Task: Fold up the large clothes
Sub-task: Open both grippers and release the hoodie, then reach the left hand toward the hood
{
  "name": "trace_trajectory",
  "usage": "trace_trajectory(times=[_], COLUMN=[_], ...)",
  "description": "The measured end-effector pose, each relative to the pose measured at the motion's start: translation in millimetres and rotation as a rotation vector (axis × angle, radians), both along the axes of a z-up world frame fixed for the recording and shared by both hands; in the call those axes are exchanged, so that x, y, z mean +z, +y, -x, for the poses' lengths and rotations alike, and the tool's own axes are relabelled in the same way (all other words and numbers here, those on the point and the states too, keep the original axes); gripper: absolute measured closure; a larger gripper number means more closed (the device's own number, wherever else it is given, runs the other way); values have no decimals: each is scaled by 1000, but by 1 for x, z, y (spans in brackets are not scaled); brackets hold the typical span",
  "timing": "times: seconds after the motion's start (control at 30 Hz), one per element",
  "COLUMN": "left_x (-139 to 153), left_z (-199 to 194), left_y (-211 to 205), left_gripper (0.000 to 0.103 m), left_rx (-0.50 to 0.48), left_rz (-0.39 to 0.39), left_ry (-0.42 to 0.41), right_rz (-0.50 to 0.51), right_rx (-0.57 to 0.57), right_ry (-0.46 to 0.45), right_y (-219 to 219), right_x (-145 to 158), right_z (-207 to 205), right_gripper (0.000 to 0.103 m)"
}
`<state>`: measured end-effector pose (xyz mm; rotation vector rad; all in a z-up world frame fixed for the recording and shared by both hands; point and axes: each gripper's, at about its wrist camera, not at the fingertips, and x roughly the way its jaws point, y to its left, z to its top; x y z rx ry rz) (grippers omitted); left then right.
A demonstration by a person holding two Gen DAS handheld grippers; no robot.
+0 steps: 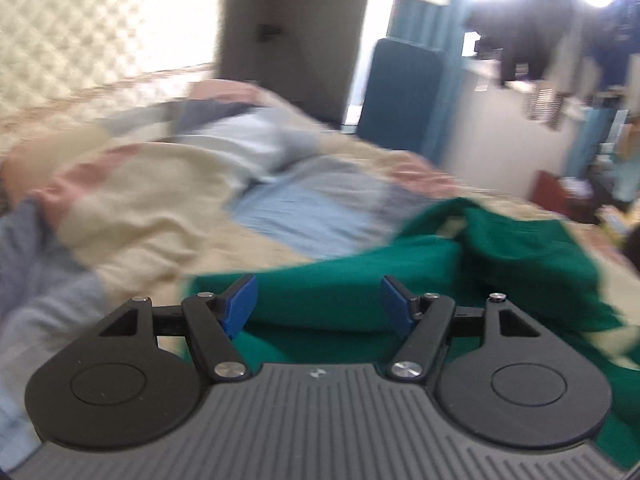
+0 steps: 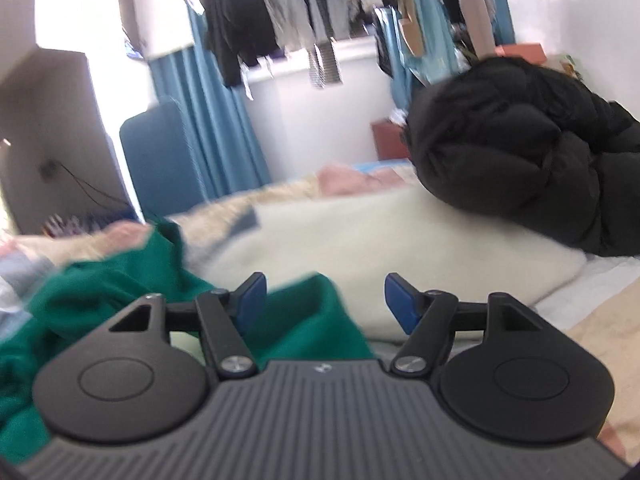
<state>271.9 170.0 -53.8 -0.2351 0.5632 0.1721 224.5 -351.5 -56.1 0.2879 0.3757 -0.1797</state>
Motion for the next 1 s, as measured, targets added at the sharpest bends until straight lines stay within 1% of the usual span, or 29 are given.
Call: trace_trajectory(times=[0.07,0.13,0.17,0.23,0.3,0.33,0.4,0.47,0.53,0.57,0.63,0.7,0.73,0.77,0.8,0.87,0.93,1.0], left_x=[-3,-12,-18,-30,-39,-42,-49,-54,-59,-61,-65,-69,-72,-75,-79,-86,-93,-99], left_z=[4,4,2,-2,-7,-8,-10,-12,-17,-20,-29,-37,-42,-46,-52,-61,-69,-78], left_y=[-24,-46,-57,-76,-87,-89,-85,-81,-78,-77,-74,-74,-76,-78,-80,-80,-79,-79], left_gripper=[31,31,31,31,31,31,31,31,31,31,31,31,31,31,31,31,31,31], left_rx=[-57,-99,-125,-164,-175,-174,-164,-160,-173,-174,-186,-195,-188,-181,-182,-198,-206,-217], left_rz=[58,99,99,59,20,13,23,61,89,96,111,106,91,77,71,91,113,133], left_ry=[-4,15,33,68,96,102,106,116,122,124,122,93,79,72,70,62,53,51], right_rz=[-19,-47,-55,-66,-49,-29,4,22,82,112,160,196,220,238,252,271,279,301], right_rx=[50,141,191,297,379,408,453,477,469,476,479,474,457,443,427,401,383,367], right_ry=[-35,-41,-30,13,60,78,107,136,162,171,167,169,185,201,209,190,144,78], right_y=[16,37,50,79,109,123,153,177,199,209,225,235,239,243,247,254,256,258], right_x=[9,15,15,12,5,2,-7,-19,-33,-38,-41,-39,-37,-35,-31,-20,-2,19], right_z=[6,4,0,-14,-32,-41,-64,-89,-115,-127,-150,-178,-194,-210,-226,-257,-291,-323], right_gripper=[34,34,34,34,34,34,35,36,34,35,36,47,64,84,89,96,96,96])
